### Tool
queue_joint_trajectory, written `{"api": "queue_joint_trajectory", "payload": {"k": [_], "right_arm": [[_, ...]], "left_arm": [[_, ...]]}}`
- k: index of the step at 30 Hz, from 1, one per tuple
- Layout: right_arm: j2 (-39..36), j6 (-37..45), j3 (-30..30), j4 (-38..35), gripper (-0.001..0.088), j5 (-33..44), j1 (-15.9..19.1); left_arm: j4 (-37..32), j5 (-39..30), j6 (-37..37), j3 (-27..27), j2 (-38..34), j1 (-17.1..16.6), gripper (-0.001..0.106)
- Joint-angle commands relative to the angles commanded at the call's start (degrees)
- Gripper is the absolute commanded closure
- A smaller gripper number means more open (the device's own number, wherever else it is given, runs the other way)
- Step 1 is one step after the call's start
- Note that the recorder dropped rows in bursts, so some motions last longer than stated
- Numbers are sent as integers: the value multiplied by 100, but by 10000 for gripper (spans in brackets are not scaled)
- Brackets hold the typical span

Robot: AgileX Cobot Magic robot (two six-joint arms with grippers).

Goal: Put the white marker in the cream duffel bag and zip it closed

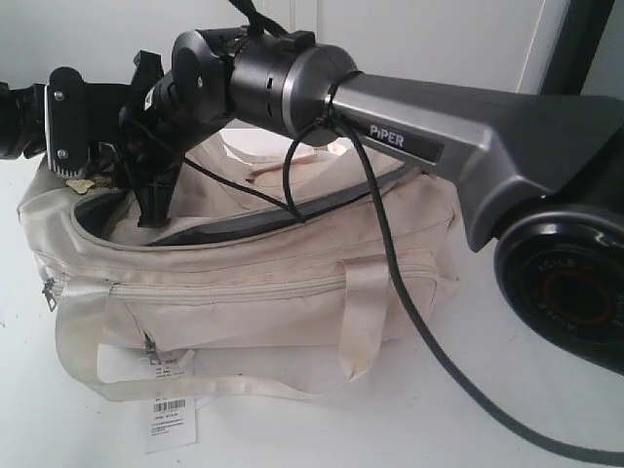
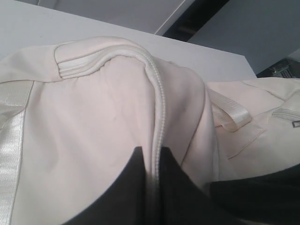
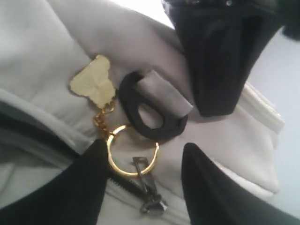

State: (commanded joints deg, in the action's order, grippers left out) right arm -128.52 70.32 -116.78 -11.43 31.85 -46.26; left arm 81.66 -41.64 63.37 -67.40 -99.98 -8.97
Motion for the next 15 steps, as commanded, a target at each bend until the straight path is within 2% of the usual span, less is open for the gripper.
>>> {"api": "queue_joint_trajectory", "payload": {"k": [5, 7, 9, 12, 13, 15], "right_arm": [[-10, -165, 0, -27, 423, 164, 0], [-10, -165, 0, -27, 459, 164, 0], [-10, -165, 0, -27, 550, 164, 0], [-10, -165, 0, -27, 828, 164, 0], [-10, -165, 0, -27, 866, 164, 0], [1, -165, 0, -27, 868, 209, 0]], "left_arm": [[11, 0, 0, 0, 0, 0, 1053], [11, 0, 0, 0, 0, 0, 1053], [11, 0, 0, 0, 0, 0, 1053], [11, 0, 42, 0, 0, 0, 1053], [11, 0, 108, 0, 0, 0, 1053], [11, 0, 108, 0, 0, 0, 1053]]}}
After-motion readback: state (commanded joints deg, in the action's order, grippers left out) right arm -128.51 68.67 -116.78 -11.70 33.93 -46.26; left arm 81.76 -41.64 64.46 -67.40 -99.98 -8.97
